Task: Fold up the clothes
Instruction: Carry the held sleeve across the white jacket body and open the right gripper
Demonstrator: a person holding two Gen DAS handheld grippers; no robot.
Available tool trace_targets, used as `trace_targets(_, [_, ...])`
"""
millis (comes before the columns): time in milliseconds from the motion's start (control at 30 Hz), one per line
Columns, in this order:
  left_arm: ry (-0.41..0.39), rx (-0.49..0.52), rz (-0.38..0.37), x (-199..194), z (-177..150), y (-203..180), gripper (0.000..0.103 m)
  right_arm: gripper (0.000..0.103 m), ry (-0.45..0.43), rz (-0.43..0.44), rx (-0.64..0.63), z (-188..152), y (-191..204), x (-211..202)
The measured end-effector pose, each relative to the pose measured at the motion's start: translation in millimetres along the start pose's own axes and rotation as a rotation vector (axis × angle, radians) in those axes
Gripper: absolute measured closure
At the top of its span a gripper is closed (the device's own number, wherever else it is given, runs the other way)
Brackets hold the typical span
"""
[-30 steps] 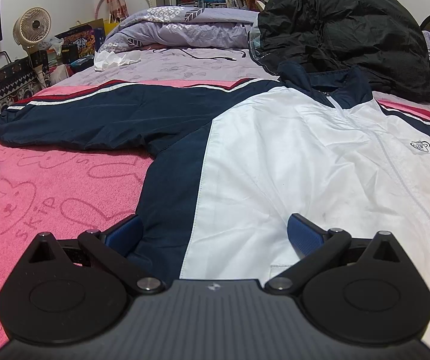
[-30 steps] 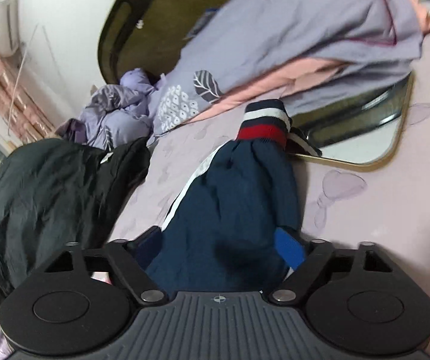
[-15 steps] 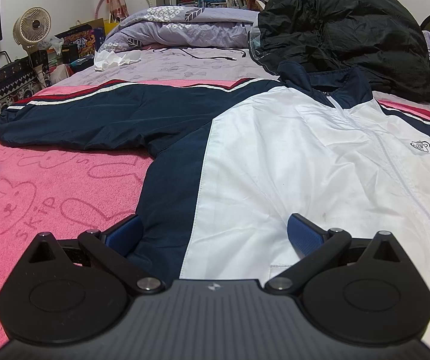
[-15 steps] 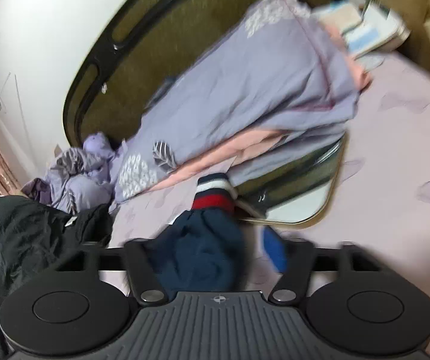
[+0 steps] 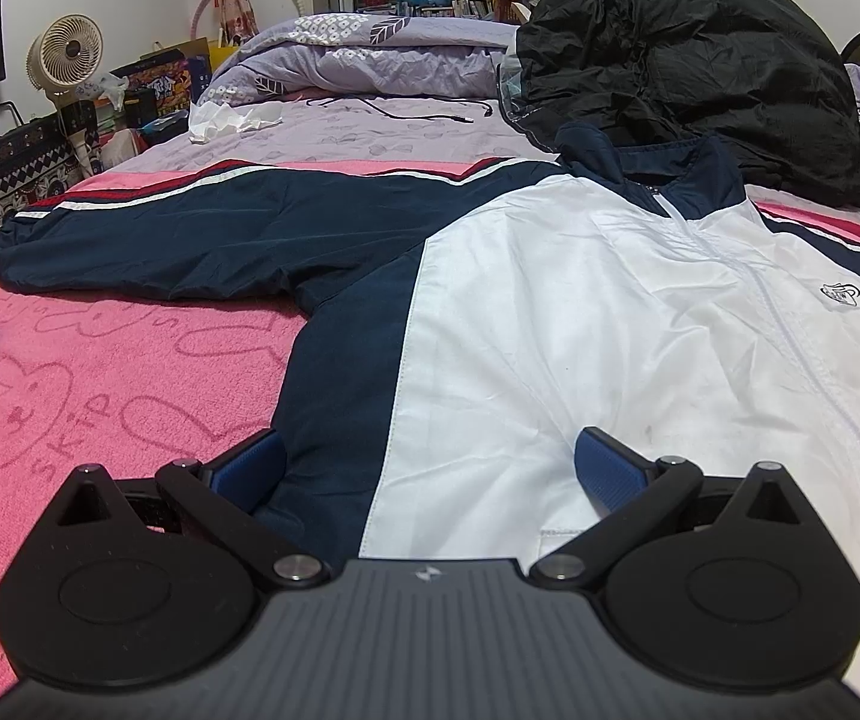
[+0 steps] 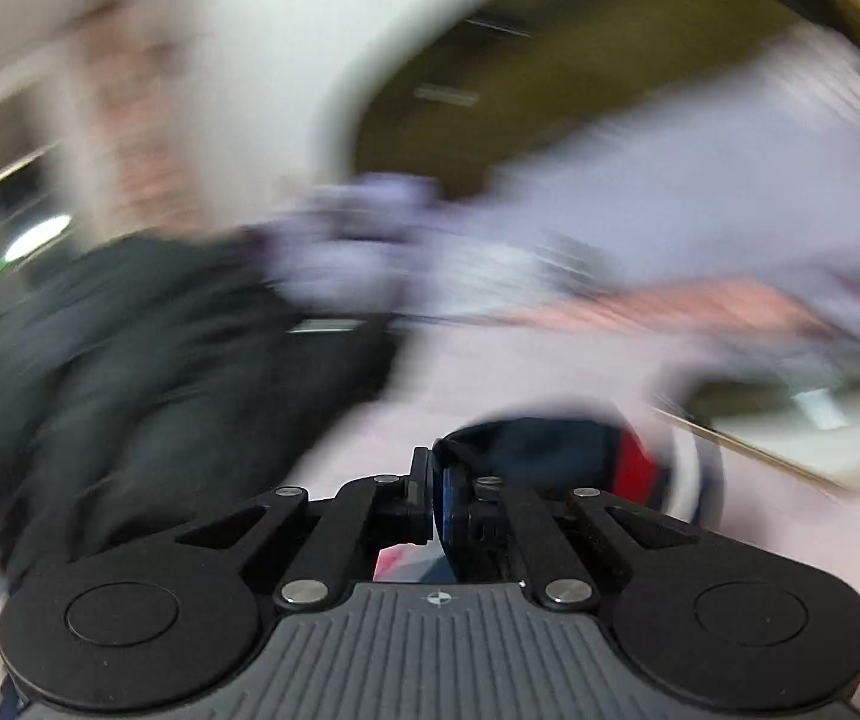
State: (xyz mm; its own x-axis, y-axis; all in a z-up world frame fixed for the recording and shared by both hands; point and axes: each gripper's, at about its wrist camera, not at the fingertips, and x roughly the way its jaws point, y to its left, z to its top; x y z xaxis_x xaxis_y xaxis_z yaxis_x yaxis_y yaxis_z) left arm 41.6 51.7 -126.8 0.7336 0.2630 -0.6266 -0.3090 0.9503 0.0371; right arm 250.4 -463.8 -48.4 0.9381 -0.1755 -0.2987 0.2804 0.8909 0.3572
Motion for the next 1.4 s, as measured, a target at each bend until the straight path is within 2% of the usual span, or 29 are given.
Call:
trace_targets(67, [0.001,-0.001,-0.001,0.1,0.3,0.4,0.000,0.098,-0.005,0.215,-0.235,-17.1,82.8,-36.2])
trace_targets(133, [0.001,-0.003,-0.003,-0.1,0.2,0.7,0.000,0.098,0.027,0.430,-0.446,-54.1,156.3,-71.6])
trace_targets(200, [0.001,-0.005,-0.004,-0.3,0.1,1.3,0.000,0.097,0.124,0.615,-0.588,-103.5,211.3,-97.9])
trace_targets(267, [0.001,-0.007,-0.006,-0.6,0.0,1.6,0.000,0.090,0.266,0.686,-0.696,-159.2,248.3,-104.7])
trace_targets(333, [0.000,-0.009,-0.008,-0.7,0.0,1.8,0.000,0.086,0.399,0.691,-0.784,-206.4,270.6,-105.8])
trace_targets(367, [-0.001,-0.010,-0.009,-0.7,0.0,1.9,0.000,0.083,0.440,0.679,-0.820,-223.6,277.2,-107.9])
trace_targets(400, [-0.002,-0.012,-0.010,-0.6,0.0,2.0,0.000,0.083,0.441,0.668,-0.841,-231.1,279.6,-113.1])
trace_targets(433, [-0.002,-0.013,-0.010,-0.6,0.0,2.1,0.000,0.076,0.424,0.661,-0.851,-233.7,280.3,-119.4])
trace_targets(467, [-0.002,-0.013,-0.011,-0.6,-0.1,2.1,0.000,0.059,0.407,0.665,-0.847,-233.5,279.4,-123.8])
trace_targets(533, [-0.003,-0.013,-0.011,-0.7,-0.5,1.9,0.000,0.037,0.371,0.694,-0.814,-228.4,274.7,-129.4])
trace_targets(567, [-0.003,-0.013,-0.011,-0.7,-0.7,1.9,0.000,0.035,0.358,0.703,-0.801,-225.5,274.6,-129.2])
trace_targets(700, [-0.004,-0.014,-0.012,-1.4,-0.9,3.3,0.000,0.036,0.343,0.707,-0.754,-214.3,285.5,-113.9])
trace_targets(733, [-0.004,-0.014,-0.012,-1.3,-0.6,2.9,0.000,0.040,0.365,0.686,-0.733,-213.4,294.3,-103.1])
trace_targets(767, [-0.004,-0.014,-0.012,-1.3,-0.5,2.9,0.000,0.051,0.406,0.668,-0.714,-215.0,304.4,-90.4])
trace_targets(800, [-0.004,-0.014,-0.012,-1.4,-0.6,2.9,0.000,0.059,0.483,0.657,-0.709,-219.9,316.4,-78.6])
trace_targets(833, [-0.004,-0.014,-0.012,-1.3,-0.6,2.7,0.000,0.080,0.538,0.658,-0.713,-226.4,328.7,-71.3])
trace_targets(933, [-0.005,-0.016,-0.012,-0.9,-0.6,1.8,0.000,0.083,0.604,0.698,-0.699,-237.2,363.5,-60.9])
trace_targets(1033, [-0.005,-0.019,-0.014,-1.0,-0.7,1.5,0.000,0.082,0.667,0.762,-0.674,-236.6,385.5,-57.9])
trace_targets(1100, [-0.005,-0.019,-0.014,-1.1,-0.7,1.3,0.000,0.079,0.659,0.762,-0.665,-231.3,384.2,-60.8])
trace_targets(1167, [-0.005,-0.021,-0.015,-1.1,-0.5,1.2,0.000,0.056,0.631,0.774,-0.618,-219.2,366.9,-66.5])
trace_targets(1233, [-0.005,-0.019,-0.014,-1.2,-0.4,1.0,0.000,0.047,0.571,0.763,-0.576,-205.2,336.8,-73.3])
trace_targets(1333, [-0.004,-0.017,-0.013,-1.3,0.1,-0.1,0.000,0.046,0.456,0.644,-0.551,-179.5,283.8,-80.7])
trace_targets(1400, [-0.004,-0.017,-0.012,-1.4,0.2,-0.1,0.000,0.046,0.397,0.505,-0.508,-165.1,242.5,-76.8])
